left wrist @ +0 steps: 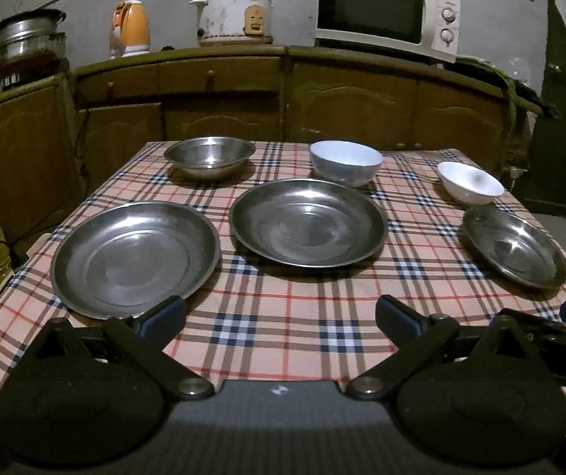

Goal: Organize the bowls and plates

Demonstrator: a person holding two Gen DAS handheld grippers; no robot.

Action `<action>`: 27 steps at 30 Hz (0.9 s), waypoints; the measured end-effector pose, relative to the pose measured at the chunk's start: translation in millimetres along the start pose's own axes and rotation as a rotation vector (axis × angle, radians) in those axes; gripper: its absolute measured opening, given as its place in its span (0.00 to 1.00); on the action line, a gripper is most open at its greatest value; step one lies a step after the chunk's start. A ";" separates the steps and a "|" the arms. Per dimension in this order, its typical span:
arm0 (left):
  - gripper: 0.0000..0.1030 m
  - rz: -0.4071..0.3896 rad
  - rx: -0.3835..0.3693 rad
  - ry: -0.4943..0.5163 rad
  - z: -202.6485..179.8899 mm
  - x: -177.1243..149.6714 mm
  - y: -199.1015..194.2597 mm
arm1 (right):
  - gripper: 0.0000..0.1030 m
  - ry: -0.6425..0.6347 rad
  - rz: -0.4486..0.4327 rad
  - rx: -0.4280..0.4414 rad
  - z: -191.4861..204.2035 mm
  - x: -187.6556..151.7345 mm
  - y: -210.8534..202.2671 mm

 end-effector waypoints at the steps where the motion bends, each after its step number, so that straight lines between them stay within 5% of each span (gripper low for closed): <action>1: 1.00 0.002 0.003 -0.003 1.8 1.1 3.2 | 1.00 -0.001 -0.002 0.000 -0.1 1.7 2.2; 14: 1.00 -0.008 0.050 -0.040 23.3 37.3 49.8 | 1.00 -0.032 -0.038 0.038 9.2 48.3 54.0; 27: 1.00 -0.014 0.057 -0.012 30.5 96.2 134.0 | 1.00 -0.034 -0.005 0.033 3.9 90.4 151.5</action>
Point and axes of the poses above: each gripper's, at about its wrist camera, not at the fingertips, and y roughly the way its jaws point, z to its left, x to its top, the point moved 9 cm from there along y, roughly the way its jaws point, and after that the axes turned 11 degrees about x, right-handed, at the moved point
